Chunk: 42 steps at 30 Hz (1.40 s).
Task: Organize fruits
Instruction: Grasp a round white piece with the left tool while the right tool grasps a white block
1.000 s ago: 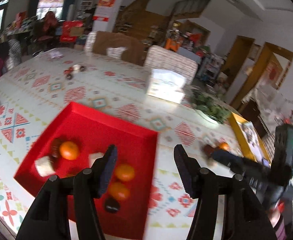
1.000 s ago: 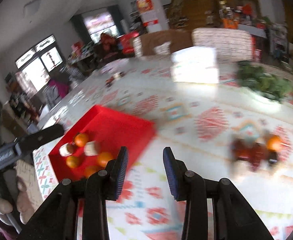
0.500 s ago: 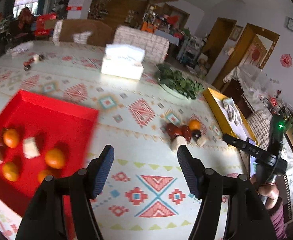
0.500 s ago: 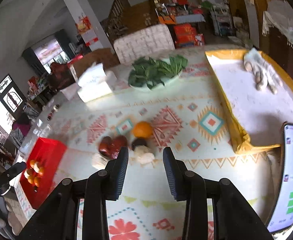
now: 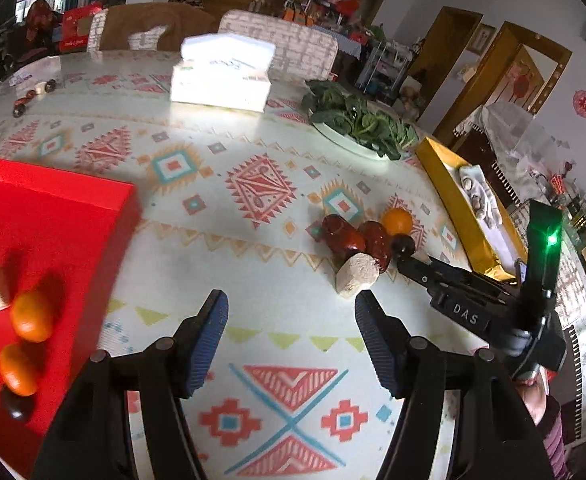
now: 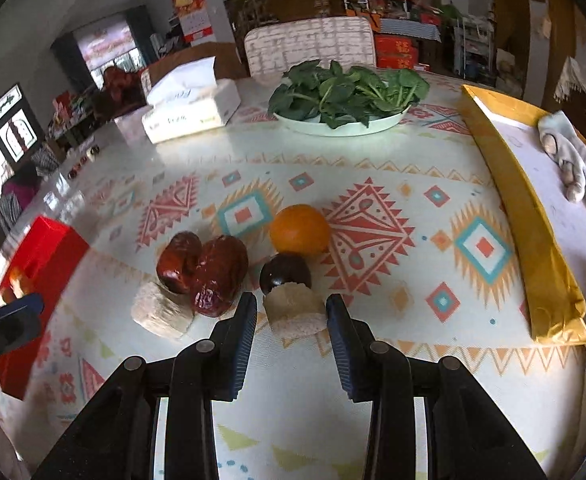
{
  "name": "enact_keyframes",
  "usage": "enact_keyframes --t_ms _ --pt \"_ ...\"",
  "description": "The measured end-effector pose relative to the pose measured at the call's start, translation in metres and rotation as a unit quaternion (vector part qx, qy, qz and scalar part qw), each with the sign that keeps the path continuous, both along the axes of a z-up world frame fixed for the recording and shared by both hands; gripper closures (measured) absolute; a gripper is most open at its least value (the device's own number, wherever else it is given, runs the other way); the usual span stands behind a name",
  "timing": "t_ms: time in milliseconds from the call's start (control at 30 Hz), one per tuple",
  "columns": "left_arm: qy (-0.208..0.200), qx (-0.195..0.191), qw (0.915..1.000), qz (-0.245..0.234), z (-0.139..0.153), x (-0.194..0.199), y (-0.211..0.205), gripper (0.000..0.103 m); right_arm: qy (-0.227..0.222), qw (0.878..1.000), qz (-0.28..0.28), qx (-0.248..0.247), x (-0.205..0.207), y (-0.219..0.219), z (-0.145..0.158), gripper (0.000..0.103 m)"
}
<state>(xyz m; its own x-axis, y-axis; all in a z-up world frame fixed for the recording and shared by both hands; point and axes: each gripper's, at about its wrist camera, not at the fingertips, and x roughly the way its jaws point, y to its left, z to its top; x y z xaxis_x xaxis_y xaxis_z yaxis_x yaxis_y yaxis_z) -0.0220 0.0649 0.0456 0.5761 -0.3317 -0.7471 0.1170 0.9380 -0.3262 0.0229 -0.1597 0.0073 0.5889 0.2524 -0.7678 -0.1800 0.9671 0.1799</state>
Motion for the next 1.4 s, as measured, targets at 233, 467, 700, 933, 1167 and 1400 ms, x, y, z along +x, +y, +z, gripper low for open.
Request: enact_keyframes --t_ms 233,467,700,933,1167,1400 --pt "0.000 0.012 0.9995 -0.031 -0.011 0.017 -0.036 0.038 0.001 1.000 -0.006 0.027 -0.001 -0.005 0.003 0.069" --pt "-0.013 0.072 0.9961 -0.049 -0.029 0.037 -0.068 0.039 -0.020 0.998 -0.021 0.057 -0.008 -0.020 0.017 0.069" --pt "-0.019 0.098 0.9933 -0.057 -0.032 0.040 -0.080 0.077 -0.016 0.997 -0.025 0.071 -0.010 -0.026 0.017 0.069" --pt "-0.040 0.048 0.9977 -0.027 -0.004 0.015 -0.049 0.077 -0.019 0.996 -0.020 0.079 -0.015 -0.027 0.017 0.069" --pt "-0.093 0.003 0.9955 0.016 0.042 -0.053 0.021 0.077 -0.024 0.992 0.003 0.120 -0.021 -0.022 0.020 0.069" --pt "-0.166 -0.023 0.9851 0.040 0.112 -0.110 0.086 0.077 -0.042 0.988 0.027 0.143 -0.043 0.001 0.046 0.069"
